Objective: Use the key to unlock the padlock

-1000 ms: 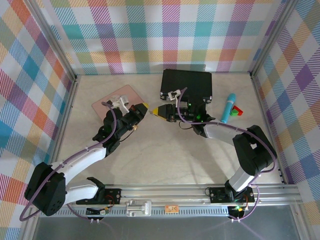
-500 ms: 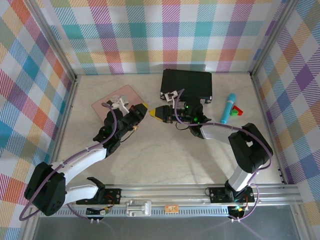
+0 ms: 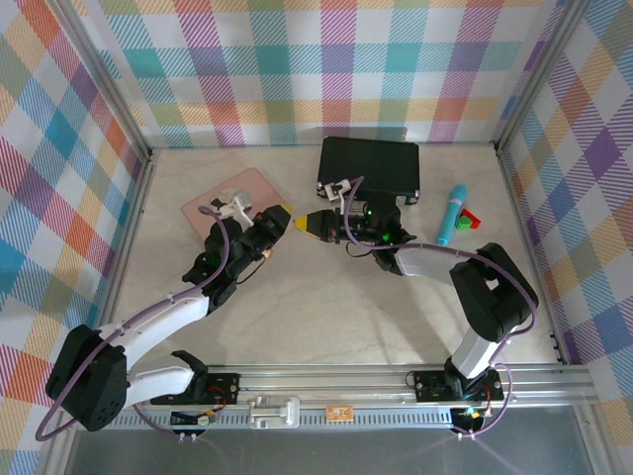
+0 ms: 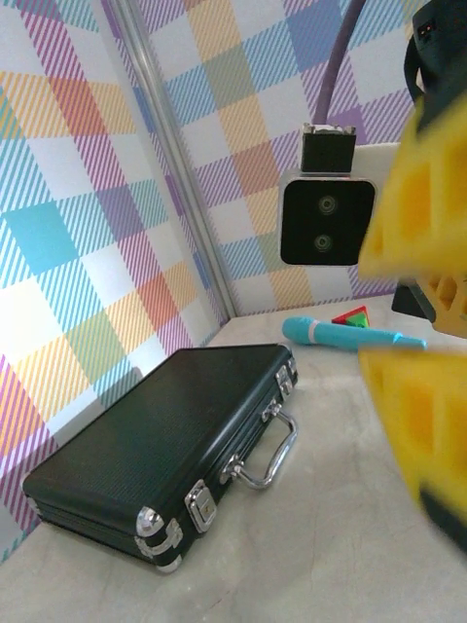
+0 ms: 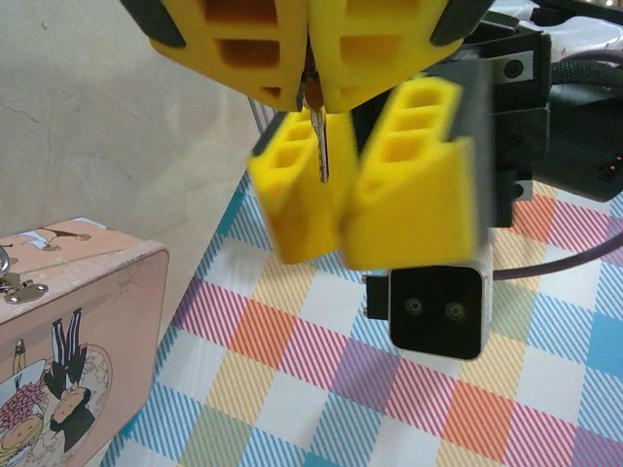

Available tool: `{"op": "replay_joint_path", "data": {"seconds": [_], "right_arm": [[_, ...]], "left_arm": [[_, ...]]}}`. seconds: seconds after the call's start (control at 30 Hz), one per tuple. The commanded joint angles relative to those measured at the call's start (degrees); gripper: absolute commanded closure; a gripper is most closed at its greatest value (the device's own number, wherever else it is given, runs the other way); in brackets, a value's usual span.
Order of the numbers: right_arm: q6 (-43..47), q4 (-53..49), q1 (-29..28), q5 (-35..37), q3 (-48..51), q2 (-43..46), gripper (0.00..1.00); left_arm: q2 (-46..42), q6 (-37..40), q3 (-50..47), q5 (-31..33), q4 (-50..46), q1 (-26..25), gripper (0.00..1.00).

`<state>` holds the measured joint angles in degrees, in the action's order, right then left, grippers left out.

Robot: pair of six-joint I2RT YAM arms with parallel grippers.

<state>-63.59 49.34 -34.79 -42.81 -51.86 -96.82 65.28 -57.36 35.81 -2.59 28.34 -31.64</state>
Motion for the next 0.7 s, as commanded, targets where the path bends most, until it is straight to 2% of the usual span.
{"op": "replay_joint_path", "data": {"seconds": [0.0,0.03,0.1,0.3,0.43,0.67], "right_arm": [[4.0,-3.2,-0.1,0.3,-0.9,1.6,1.00],[5.2,-5.1,0.0,0.3,-0.9,2.1,1.00],[7.3,-8.7,0.3,0.6,-0.7,3.1,1.00],[13.5,-21.2,1.4,3.6,-0.9,4.1,1.00],[18.0,-28.5,2.4,5.8,-1.5,3.7,1.00],[27.5,-43.0,2.9,12.9,-3.9,5.6,1.00]], "left_arm": [[-4.9,2.1,0.3,3.5,-7.2,1.8,0.26],[-6.1,2.9,0.5,4.4,-10.5,3.0,0.16],[-8.0,4.7,1.3,5.3,-16.4,5.2,0.11],[-7.2,8.6,2.0,8.0,-30.1,6.9,0.14],[-5.4,9.2,-0.5,9.8,-32.5,6.6,0.19],[-2.4,12.3,0.7,20.9,-39.5,2.6,0.18]]}}
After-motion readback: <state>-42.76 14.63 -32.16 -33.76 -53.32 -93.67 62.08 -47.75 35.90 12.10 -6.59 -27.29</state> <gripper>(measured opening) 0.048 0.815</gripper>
